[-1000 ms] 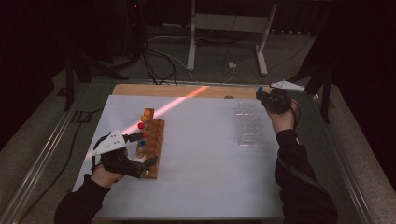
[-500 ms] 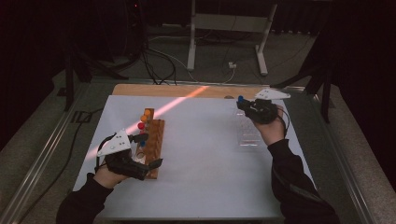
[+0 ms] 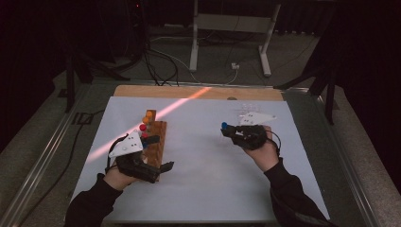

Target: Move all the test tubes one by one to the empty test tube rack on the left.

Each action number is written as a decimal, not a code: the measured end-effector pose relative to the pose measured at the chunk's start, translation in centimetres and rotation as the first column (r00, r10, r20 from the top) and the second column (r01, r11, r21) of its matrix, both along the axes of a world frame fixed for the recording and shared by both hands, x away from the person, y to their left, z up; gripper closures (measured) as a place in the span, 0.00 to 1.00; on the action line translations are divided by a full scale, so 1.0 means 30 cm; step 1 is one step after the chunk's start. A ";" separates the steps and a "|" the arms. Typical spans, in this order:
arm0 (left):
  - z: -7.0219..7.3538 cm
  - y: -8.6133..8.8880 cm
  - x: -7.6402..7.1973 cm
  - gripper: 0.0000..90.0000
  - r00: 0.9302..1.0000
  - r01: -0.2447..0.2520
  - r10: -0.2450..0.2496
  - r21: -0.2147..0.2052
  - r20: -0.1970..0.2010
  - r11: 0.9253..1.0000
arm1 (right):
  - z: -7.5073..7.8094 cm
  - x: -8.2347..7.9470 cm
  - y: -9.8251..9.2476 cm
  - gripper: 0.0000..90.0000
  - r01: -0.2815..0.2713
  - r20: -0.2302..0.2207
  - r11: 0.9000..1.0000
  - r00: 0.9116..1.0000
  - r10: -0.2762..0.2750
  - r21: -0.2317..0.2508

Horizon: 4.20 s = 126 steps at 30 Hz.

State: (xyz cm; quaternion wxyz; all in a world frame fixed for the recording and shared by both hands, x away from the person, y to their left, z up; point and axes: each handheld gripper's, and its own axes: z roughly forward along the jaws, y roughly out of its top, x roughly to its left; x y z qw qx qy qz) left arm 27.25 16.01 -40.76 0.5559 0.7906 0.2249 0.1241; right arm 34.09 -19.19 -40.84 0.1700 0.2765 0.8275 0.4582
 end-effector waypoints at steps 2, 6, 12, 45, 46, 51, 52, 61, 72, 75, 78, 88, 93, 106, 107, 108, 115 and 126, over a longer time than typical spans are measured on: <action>0.001 -0.015 0.001 0.02 1.000 0.005 -0.005 0.006 0.001 1.000 | -0.007 -0.026 0.023 0.86 -0.031 -0.003 0.999 1.000 0.031 -0.008; 0.006 -0.041 0.004 0.03 1.000 0.031 -0.031 0.005 0.004 1.000 | -0.018 -0.073 0.063 0.86 -0.092 -0.026 0.996 0.995 0.092 0.002; 0.007 -0.082 0.011 0.06 0.998 0.054 -0.054 -0.009 -0.010 0.998 | -0.028 -0.128 0.106 0.86 -0.156 -0.043 0.988 0.987 0.156 0.000; -0.026 -0.263 0.035 0.85 0.995 0.102 -0.102 0.051 0.007 0.994 | -0.037 -0.188 0.161 0.86 -0.225 -0.045 0.974 0.973 0.225 -0.003; -0.024 -0.263 0.035 0.85 0.995 0.103 -0.104 0.056 0.010 0.993 | -0.037 -0.189 0.162 0.85 -0.225 -0.044 0.974 0.973 0.225 -0.004; -0.018 -0.258 0.035 0.85 0.996 0.093 -0.093 0.056 0.008 0.994 | -0.038 -0.189 0.163 0.75 -0.220 -0.037 0.976 0.975 0.220 0.005; -0.016 -0.253 0.037 0.85 0.996 0.089 -0.089 0.055 0.005 0.995 | -0.038 -0.188 0.161 0.71 -0.218 -0.038 0.976 0.975 0.219 0.012; 0.030 -0.177 0.043 0.85 0.999 0.036 -0.037 0.055 0.014 0.998 | -0.031 -0.171 0.131 0.23 -0.154 -0.045 0.986 0.987 0.157 0.067; 0.089 -0.072 0.029 0.85 0.997 -0.055 0.051 0.062 0.056 0.997 | -0.030 -0.163 0.087 0.00 -0.122 -0.051 0.985 0.990 0.129 0.120; 0.103 -0.037 0.021 0.85 0.995 -0.079 0.075 0.057 0.066 0.995 | -0.029 -0.165 0.079 0.00 -0.102 -0.041 0.988 0.993 0.107 0.113; 0.117 -0.003 0.011 0.85 0.992 -0.103 0.099 0.052 0.077 0.993 | -0.029 -0.163 0.070 0.00 -0.093 -0.039 0.989 0.994 0.098 0.114; 0.138 0.101 -0.015 0.85 0.981 -0.179 0.174 0.043 0.090 0.983 | -0.019 -0.165 0.061 0.00 -0.103 -0.028 0.988 0.994 0.107 0.116; 0.130 0.142 -0.024 0.85 0.974 -0.215 0.210 0.051 0.087 0.975 | -0.018 -0.166 0.059 0.00 -0.106 -0.026 0.987 0.994 0.109 0.118; 0.089 0.224 -0.038 0.85 0.958 -0.283 0.279 0.064 0.073 0.957 | -0.017 -0.170 0.064 0.00 -0.117 -0.026 0.987 0.992 0.120 0.111; 0.081 0.224 -0.037 0.85 0.957 -0.287 0.283 0.067 0.071 0.956 | -0.016 -0.171 0.063 0.00 -0.117 -0.025 0.987 0.992 0.121 0.112; 0.074 0.224 -0.035 0.85 0.958 -0.284 0.280 0.073 0.065 0.956 | -0.015 -0.171 0.063 0.00 -0.117 -0.026 0.987 0.992 0.121 0.114; 0.028 0.220 -0.027 0.85 0.960 -0.281 0.278 0.092 0.044 0.955 | -0.014 -0.173 0.058 0.00 -0.118 -0.024 0.986 0.992 0.122 0.116; -0.062 0.237 -0.004 0.85 0.963 -0.266 0.268 0.098 -0.004 0.959 | -0.011 -0.176 0.053 0.00 -0.120 -0.023 0.985 0.992 0.123 0.121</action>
